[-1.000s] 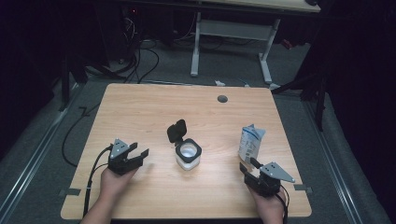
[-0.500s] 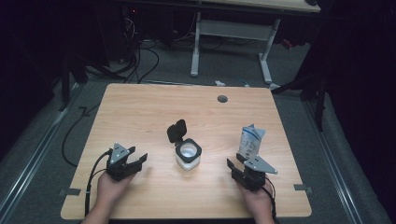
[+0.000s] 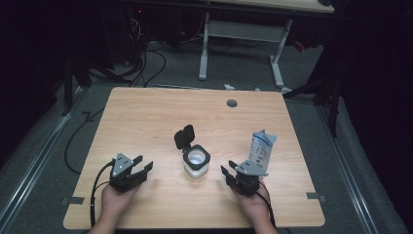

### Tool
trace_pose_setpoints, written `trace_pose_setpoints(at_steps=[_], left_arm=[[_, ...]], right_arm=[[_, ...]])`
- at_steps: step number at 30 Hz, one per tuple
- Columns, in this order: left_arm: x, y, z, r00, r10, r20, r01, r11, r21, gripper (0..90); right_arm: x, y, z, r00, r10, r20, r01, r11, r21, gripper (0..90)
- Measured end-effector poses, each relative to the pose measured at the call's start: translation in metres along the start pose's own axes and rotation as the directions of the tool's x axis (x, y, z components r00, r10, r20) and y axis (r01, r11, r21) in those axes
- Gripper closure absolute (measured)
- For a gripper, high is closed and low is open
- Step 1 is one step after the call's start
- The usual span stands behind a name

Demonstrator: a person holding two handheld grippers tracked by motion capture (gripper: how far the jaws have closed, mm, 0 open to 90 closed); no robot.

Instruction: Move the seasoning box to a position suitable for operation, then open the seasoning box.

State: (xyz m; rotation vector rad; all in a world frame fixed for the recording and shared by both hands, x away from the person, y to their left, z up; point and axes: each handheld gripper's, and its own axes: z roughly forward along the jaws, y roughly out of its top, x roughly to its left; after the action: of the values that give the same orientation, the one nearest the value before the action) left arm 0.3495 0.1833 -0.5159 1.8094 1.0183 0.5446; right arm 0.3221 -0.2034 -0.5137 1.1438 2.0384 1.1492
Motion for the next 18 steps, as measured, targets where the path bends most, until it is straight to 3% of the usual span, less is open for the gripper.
trace_pose_setpoints(at_steps=[8,18], left_arm=[[-0.011,0.007,0.005,0.9998,0.002,0.020,-0.002,1.0000,0.003,58.9],[-0.019,0.020,0.019,0.9990,-0.038,0.022,0.038,0.9993,-0.005,72.9]], right_arm=[[0.009,0.001,0.008,0.9997,0.013,-0.019,-0.013,1.000,0.017,67.1],[0.015,0.001,0.008,0.9995,-0.007,-0.030,0.007,1.000,0.016,68.8]])
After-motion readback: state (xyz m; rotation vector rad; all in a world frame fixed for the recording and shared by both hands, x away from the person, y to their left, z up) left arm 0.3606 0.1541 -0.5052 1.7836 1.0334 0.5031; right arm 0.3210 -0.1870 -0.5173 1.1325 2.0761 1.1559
